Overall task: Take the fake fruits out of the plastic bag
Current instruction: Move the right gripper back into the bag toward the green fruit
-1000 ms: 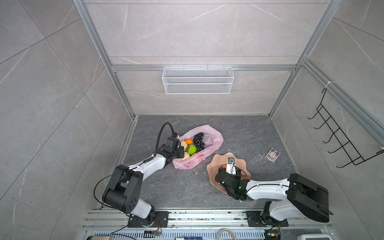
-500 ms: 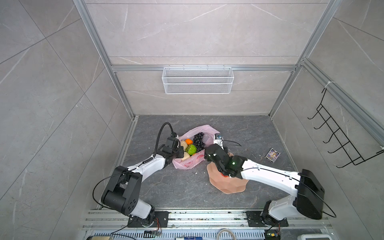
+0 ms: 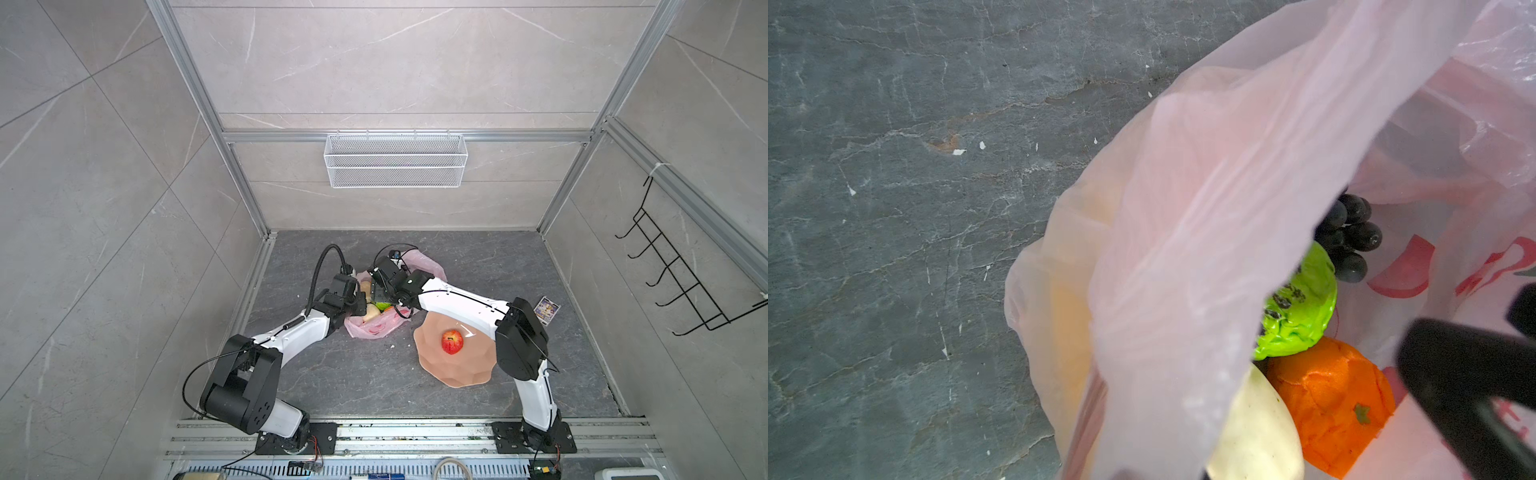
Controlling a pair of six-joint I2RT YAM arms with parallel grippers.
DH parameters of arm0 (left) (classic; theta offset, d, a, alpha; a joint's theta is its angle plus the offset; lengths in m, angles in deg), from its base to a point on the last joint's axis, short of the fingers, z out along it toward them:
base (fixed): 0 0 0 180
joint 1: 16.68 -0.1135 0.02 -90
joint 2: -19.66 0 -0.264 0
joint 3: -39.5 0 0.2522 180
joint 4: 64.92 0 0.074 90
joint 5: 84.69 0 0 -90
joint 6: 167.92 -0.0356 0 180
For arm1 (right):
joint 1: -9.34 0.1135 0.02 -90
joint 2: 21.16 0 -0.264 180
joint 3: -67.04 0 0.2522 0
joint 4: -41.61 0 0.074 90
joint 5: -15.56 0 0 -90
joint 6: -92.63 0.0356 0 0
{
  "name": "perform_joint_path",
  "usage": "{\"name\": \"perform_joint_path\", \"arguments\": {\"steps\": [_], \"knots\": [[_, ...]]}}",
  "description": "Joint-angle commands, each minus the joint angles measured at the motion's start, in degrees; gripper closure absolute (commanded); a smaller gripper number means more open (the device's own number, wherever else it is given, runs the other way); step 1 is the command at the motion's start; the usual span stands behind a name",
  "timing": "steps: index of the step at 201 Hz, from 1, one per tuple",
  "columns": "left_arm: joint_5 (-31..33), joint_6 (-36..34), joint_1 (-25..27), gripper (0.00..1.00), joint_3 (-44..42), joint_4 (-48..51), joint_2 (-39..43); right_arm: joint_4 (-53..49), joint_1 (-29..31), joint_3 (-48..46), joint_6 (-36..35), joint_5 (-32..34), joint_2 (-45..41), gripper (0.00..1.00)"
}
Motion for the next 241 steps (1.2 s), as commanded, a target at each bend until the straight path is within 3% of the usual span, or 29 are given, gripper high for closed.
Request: {"name": "perform_joint_path", "arguments": {"steps": [1, 174, 241], "knots": [[1.25, -0.37, 0.08, 1.0, -0.27, -1.53, 1.69, -5.24, -1.12, 2.95, 3.81, -1.97, 3.65, 0.2], [1.64, -0.7, 0.08, 1.0, 0.0, -1.38, 1.08, -6.62, -3.82, 10.23, 6.03, -6.82, 13.8, 0.2], [1.61, -0.73, 0.08, 1.0, -0.01, -1.21, 1.25, -6.1, -3.97, 10.43, 4.65, -7.08, 12.87, 0.28]]}}
